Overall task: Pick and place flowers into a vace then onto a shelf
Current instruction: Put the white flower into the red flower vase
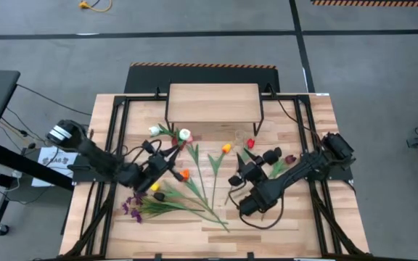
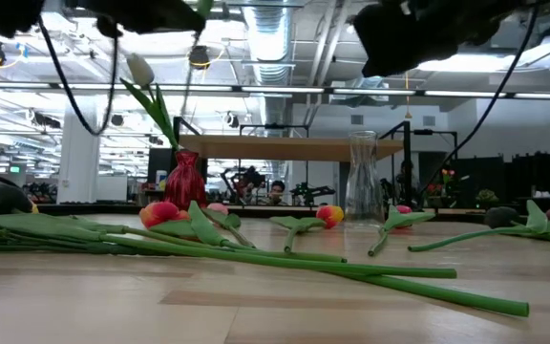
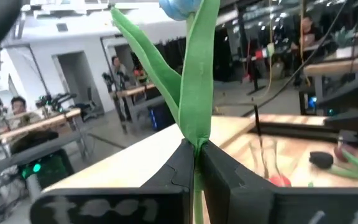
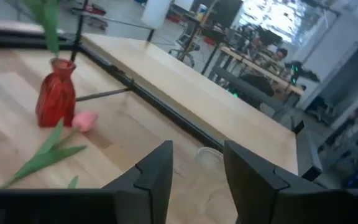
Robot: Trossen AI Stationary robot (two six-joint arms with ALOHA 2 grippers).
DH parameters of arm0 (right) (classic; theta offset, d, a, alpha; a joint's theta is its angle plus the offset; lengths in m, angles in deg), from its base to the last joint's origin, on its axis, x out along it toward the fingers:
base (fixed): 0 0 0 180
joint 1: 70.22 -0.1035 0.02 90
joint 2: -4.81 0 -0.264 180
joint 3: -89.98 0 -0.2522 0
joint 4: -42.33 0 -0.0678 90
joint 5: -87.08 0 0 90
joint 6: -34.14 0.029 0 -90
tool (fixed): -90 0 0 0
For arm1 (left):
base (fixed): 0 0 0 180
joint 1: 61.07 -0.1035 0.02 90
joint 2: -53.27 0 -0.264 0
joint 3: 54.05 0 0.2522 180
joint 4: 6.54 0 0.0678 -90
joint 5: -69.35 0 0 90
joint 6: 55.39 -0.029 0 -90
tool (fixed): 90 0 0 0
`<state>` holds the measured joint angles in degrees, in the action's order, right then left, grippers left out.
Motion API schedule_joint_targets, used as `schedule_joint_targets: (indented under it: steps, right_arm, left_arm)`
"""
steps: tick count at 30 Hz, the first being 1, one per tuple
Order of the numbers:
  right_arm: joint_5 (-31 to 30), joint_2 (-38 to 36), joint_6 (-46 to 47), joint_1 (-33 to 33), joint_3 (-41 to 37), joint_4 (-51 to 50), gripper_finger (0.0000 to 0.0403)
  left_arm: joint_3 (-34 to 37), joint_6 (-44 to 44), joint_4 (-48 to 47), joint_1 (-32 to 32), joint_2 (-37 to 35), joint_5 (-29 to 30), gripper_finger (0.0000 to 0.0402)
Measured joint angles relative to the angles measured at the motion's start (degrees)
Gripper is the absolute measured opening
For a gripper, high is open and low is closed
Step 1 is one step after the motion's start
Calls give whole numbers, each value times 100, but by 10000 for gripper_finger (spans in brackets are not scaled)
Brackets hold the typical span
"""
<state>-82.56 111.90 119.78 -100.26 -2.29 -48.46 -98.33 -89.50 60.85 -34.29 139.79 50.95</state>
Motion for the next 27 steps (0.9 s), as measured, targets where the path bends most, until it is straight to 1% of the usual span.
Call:
schedule_joint_targets:
  steps: [3, 6, 11, 16, 21, 27]
  right_arm:
    - [38, 0, -3, 45, 0, 181, 134]
    - [182, 2, -434, 1, -35, 532, 134]
    - [169, 4, -488, -141, -39, 619, 133]
    - [114, 4, -508, -145, -39, 618, 134]
    - [126, 4, -512, -142, -39, 620, 132]
    - [118, 4, -512, -142, -39, 620, 134]
  left_arm:
    - [0, -634, 824, -216, 245, -171, 0]
    - [0, -810, 810, -396, 259, -266, 0]
    - [23, -1091, 823, -634, 228, -202, 0]
    - [242, -999, 823, -952, 199, -288, 0]
    - [560, -466, 818, -1285, 199, -539, 0]
    - [636, -388, 818, -1442, 199, -710, 0]
